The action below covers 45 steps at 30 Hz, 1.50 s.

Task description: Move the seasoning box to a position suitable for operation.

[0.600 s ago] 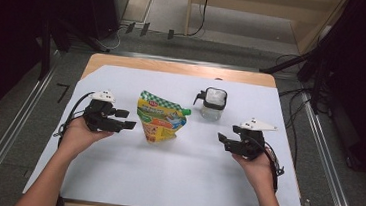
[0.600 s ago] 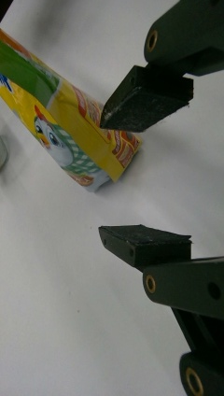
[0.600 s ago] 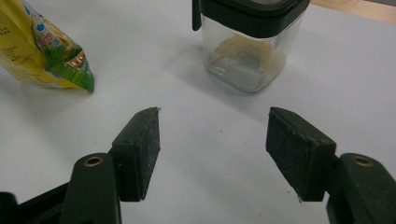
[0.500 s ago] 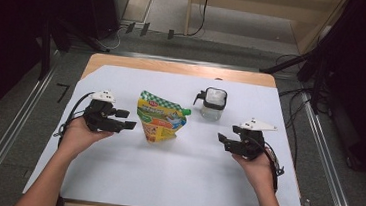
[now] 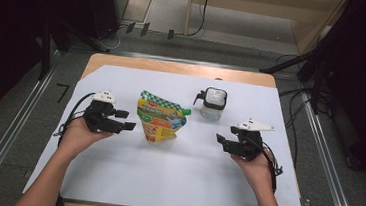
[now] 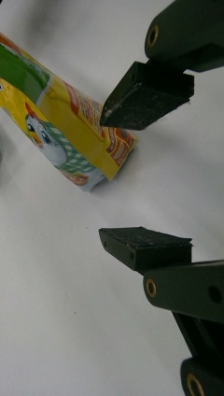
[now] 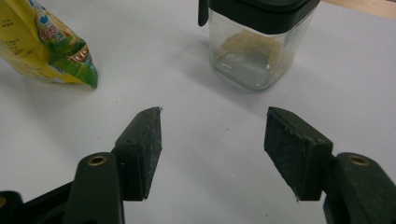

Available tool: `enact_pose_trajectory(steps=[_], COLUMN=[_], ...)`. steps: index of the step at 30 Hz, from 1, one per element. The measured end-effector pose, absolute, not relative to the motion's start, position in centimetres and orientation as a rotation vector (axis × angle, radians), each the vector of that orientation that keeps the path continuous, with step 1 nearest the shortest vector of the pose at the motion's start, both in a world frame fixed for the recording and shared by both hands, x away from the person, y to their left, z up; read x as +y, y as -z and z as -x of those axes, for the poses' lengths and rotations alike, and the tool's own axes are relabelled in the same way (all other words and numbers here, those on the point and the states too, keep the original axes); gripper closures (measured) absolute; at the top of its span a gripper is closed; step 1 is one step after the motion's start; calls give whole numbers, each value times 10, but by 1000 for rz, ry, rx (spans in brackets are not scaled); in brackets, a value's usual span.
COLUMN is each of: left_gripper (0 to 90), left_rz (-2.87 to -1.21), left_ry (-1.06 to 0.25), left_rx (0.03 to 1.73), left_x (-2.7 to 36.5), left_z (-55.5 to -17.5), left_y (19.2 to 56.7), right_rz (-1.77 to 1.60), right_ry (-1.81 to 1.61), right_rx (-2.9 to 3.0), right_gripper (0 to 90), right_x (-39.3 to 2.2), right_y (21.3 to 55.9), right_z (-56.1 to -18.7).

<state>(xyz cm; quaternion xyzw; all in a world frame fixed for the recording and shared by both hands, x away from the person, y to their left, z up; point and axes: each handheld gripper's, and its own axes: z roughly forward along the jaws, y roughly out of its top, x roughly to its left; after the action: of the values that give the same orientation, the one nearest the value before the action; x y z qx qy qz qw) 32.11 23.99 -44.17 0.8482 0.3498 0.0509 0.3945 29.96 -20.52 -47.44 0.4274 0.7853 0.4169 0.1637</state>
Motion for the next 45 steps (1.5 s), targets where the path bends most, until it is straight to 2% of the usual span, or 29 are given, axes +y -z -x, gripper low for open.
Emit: enact_pose_trajectory(steps=[31, 45], left_gripper=[404, 406], left_rz=[-2147, -2151], left_ry=[-103, -74], left_rx=[871, 852], left_x=[238, 235], left_z=[-320, -322], left_y=[441, 444], right_rz=[-1255, -1317], right_ry=[-1199, -1194], right_rx=[2236, 2181], right_gripper=[382, 313], right_x=[-197, -188], right_y=[475, 473], right_z=[-304, -316])
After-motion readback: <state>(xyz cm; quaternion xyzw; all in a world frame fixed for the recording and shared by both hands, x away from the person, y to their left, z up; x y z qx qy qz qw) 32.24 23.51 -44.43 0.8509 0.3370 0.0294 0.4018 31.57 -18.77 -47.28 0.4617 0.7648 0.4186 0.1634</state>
